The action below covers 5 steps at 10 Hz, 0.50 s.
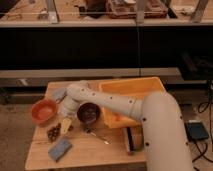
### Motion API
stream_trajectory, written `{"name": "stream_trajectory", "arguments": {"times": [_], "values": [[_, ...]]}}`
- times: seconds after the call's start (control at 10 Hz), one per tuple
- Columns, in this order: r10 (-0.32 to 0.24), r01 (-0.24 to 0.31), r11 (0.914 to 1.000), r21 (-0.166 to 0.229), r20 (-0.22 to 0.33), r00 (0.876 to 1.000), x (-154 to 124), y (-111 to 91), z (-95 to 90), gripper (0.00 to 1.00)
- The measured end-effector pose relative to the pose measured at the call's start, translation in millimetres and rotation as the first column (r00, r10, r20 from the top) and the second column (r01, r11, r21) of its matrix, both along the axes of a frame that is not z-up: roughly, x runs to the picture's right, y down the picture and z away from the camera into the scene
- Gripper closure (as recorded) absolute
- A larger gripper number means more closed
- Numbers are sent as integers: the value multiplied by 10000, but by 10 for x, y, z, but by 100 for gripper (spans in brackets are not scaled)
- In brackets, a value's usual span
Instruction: Place grapes in red bowl
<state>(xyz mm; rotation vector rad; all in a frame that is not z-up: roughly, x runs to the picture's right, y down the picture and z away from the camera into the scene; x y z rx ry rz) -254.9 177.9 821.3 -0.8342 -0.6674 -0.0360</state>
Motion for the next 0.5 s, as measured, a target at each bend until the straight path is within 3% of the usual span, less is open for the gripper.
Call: {"name": "stream_trajectory", "arguments": {"times": [0.2,0.3,0.5], "values": [[458,-462,9984,-331,-112,9989,-38,53,33,22],[651,-658,9964,-532,-147,9978,-18,79,74,30],[353,-361,9980,-516,-155,9993,-87,107,64,49]]}}
